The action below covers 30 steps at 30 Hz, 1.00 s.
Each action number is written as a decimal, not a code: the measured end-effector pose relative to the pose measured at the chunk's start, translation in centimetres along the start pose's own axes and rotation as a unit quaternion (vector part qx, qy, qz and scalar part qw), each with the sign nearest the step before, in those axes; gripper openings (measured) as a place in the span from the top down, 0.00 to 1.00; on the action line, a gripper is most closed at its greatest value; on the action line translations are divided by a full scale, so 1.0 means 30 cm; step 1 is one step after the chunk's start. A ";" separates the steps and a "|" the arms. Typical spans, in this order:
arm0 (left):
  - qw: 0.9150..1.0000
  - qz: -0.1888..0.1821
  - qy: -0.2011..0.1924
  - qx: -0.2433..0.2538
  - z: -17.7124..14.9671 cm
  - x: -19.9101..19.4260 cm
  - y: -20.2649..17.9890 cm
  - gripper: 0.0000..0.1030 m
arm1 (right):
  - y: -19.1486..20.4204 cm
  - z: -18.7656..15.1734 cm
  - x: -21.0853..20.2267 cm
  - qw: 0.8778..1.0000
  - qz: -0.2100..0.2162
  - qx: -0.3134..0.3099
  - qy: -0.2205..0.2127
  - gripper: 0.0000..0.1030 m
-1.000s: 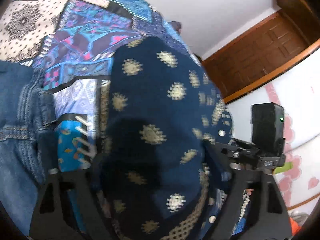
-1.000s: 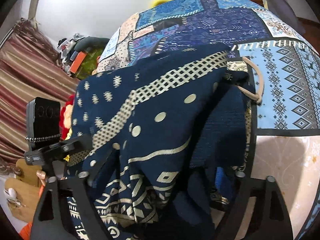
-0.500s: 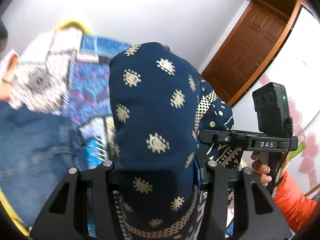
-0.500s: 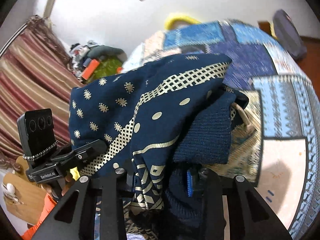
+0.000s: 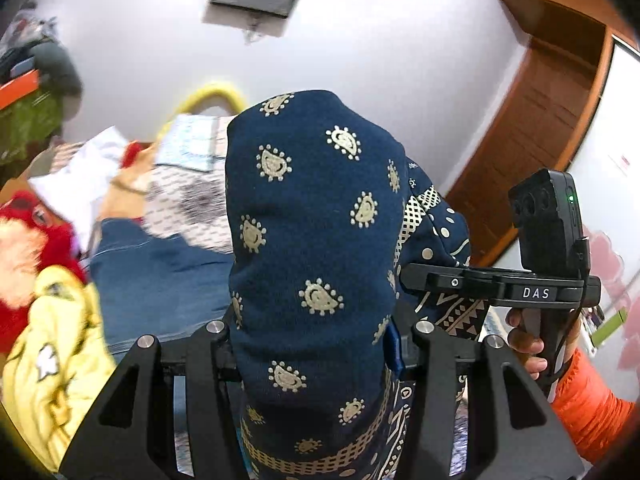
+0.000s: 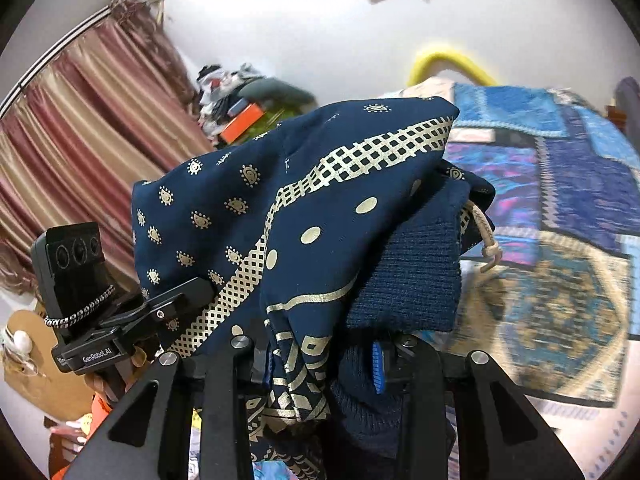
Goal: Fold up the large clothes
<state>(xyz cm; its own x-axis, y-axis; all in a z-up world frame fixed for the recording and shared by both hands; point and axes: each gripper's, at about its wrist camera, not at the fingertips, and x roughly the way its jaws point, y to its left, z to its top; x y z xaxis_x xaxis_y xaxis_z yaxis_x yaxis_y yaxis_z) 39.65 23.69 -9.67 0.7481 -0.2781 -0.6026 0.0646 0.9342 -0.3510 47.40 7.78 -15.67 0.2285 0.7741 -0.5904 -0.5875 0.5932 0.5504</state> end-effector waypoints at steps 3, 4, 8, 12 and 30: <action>1.000 0.015 0.006 -0.026 -0.020 -0.001 0.122 0.52 | 0.040 0.008 0.126 1.000 0.003 0.001 0.019 0.70; 0.999 0.021 0.010 -0.037 -0.030 0.013 0.168 0.52 | 0.048 0.013 0.181 1.000 0.000 0.003 0.028 0.69; 0.994 0.039 0.036 -0.096 -0.069 0.104 0.335 0.52 | 0.034 0.034 0.404 0.998 -0.028 0.015 0.059 0.69; 0.983 0.038 0.076 -0.165 -0.118 0.232 0.523 0.51 | -0.032 0.041 0.609 0.993 -0.050 0.031 0.099 0.69; 0.987 0.146 0.059 -0.017 -0.237 0.132 0.397 0.36 | 0.120 -0.036 0.456 0.977 -0.157 -0.143 0.027 0.42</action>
<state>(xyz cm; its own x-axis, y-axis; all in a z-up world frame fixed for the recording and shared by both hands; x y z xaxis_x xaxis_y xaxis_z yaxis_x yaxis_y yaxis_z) 38.69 32.14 -21.34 0.6488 -0.0251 -0.7605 -0.1659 0.9707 -0.1736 47.57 20.27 -22.40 0.3944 0.5470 -0.7384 -0.6896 0.7073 0.1556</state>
